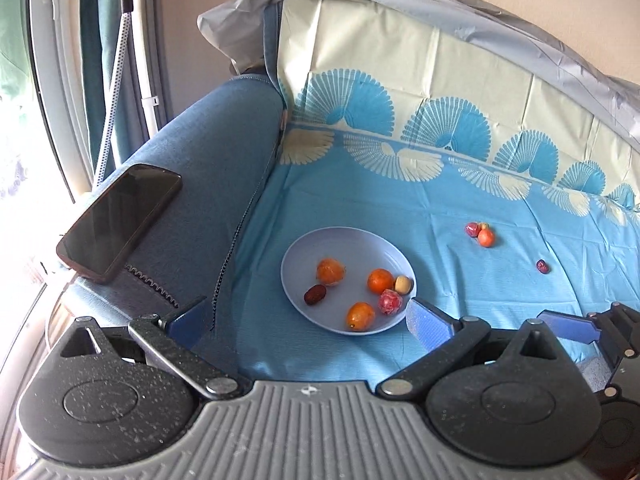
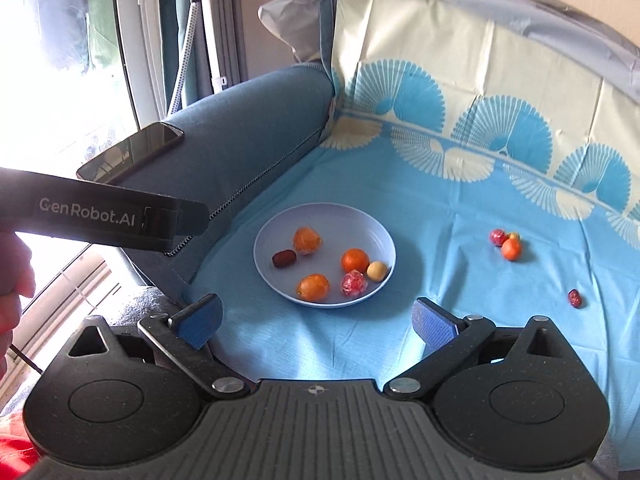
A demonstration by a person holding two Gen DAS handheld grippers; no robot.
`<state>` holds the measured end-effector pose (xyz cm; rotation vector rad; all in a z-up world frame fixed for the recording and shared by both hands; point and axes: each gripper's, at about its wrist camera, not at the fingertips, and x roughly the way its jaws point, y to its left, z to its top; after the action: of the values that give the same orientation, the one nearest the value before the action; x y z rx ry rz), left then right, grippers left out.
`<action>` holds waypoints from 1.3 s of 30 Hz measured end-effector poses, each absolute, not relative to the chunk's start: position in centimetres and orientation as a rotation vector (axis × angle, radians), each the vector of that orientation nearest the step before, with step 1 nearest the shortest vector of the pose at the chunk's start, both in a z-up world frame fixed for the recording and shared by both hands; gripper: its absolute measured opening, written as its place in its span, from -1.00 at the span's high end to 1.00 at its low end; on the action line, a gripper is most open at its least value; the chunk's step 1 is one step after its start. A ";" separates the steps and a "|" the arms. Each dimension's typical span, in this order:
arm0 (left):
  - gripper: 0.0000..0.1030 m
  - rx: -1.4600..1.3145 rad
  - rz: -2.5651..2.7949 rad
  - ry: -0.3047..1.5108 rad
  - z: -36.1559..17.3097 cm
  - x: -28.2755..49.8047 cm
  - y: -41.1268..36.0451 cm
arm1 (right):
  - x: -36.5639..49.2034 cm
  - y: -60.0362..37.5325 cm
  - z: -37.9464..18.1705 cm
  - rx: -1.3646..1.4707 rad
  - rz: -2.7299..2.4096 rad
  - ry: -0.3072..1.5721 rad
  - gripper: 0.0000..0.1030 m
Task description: Organize fruits
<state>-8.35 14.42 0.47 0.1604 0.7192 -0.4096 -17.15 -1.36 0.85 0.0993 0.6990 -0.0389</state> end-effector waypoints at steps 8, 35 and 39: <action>-0.99 0.174 -0.413 0.700 1.4 -9.9 14.0 | -19.0 -1.6 1.9 0.102 -0.057 0.647 -0.98; -0.99 0.171 -0.414 0.689 1.8 -10.5 14.5 | -20.3 -1.3 2.2 0.097 -0.066 0.620 -0.99; -0.99 0.155 -0.406 0.689 1.8 -10.1 14.9 | -20.2 -1.1 2.1 0.089 -0.063 0.622 -0.99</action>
<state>-10.08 14.88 1.81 0.1554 0.6893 -0.4058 -20.15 -1.08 2.12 0.0887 0.6219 -0.0629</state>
